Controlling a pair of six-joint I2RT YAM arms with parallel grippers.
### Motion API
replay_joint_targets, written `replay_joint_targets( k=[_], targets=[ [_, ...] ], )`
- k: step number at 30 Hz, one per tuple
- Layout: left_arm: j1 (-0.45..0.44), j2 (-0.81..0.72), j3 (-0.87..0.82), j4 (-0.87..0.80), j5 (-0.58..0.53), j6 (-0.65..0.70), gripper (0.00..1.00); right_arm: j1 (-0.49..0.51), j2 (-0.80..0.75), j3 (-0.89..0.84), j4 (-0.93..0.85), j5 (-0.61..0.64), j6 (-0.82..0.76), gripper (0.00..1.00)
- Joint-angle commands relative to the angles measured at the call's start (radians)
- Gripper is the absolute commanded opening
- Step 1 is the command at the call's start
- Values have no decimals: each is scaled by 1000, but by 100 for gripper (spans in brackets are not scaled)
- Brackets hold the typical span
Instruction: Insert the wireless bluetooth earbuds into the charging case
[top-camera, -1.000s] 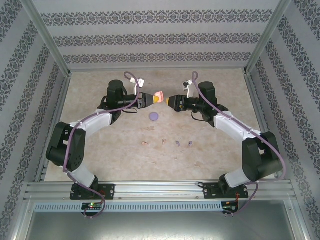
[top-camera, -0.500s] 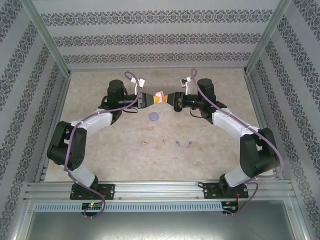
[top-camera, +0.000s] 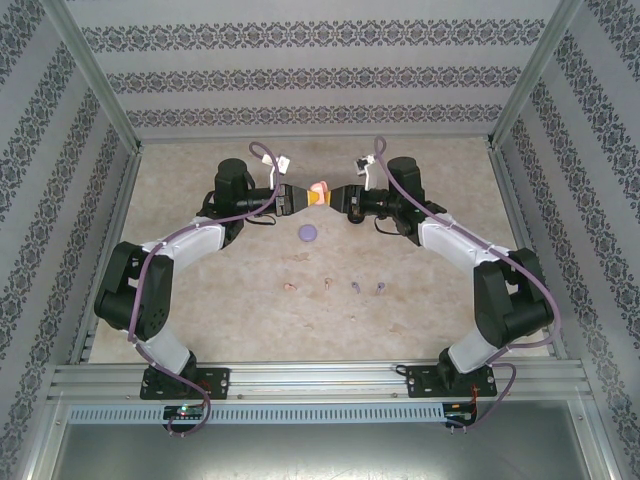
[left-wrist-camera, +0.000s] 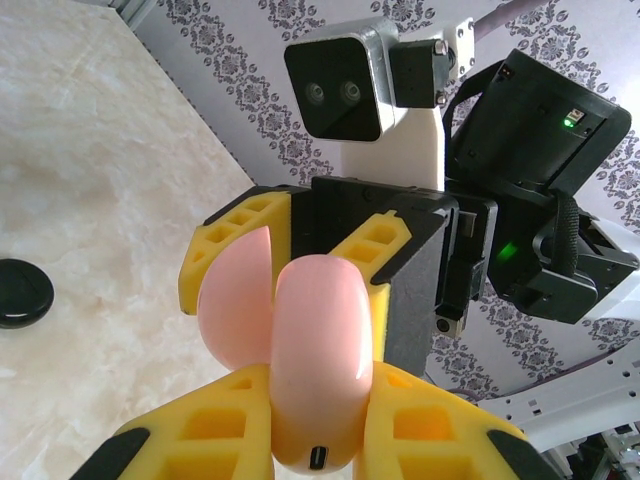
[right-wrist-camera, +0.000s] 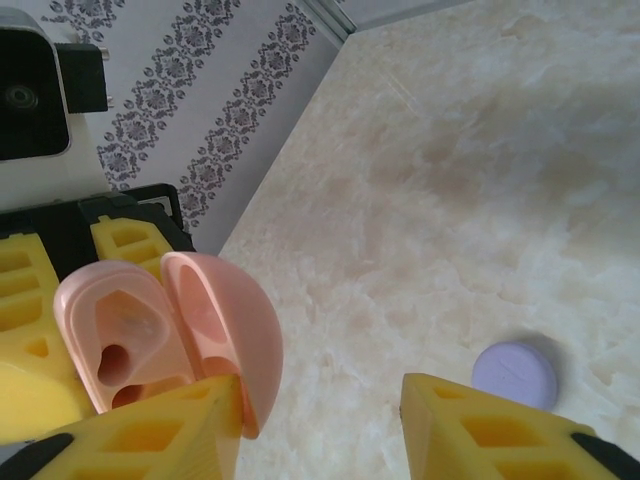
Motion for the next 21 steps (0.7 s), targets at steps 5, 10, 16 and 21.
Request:
replay_joint_targets(
  k=[5,10,16,21],
  targets=[
    [-3,7,20,51,26,-6,0,9,32,51,20,16,19,40],
    [-9,14,15,54,25,-5,0,10,49,72,31,2,34,33],
    [-12,24,20,56,21,-10,0,12,48,74,33,-11,38,10],
    [-11,27,10,47,-9,-5,8,12,41,81,22,-11,37,0]
  ],
)
